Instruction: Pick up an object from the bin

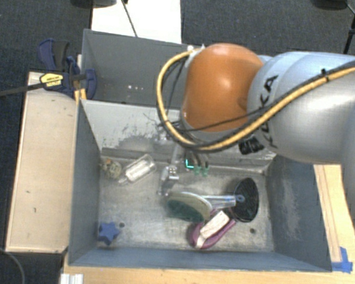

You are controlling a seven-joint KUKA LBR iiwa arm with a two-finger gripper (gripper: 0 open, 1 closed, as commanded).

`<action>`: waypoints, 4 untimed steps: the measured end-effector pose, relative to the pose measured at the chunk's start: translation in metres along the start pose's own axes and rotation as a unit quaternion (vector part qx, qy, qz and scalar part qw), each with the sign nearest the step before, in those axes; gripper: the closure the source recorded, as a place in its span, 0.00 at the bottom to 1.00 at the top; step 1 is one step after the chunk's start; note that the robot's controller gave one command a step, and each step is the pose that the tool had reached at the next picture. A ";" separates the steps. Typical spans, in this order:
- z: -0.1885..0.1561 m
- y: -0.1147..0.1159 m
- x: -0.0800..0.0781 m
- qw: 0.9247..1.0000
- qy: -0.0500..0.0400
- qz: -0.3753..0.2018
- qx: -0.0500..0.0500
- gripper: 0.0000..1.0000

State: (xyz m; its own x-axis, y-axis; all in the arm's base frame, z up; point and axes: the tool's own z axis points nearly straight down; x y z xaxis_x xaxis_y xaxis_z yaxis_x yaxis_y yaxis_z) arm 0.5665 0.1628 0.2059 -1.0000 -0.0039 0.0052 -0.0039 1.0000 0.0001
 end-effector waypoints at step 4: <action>-0.003 -0.077 0.058 0.997 -0.006 0.077 -0.001 1.00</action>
Offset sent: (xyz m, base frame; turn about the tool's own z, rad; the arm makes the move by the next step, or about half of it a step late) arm -0.0161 -0.0397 -0.0851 0.2703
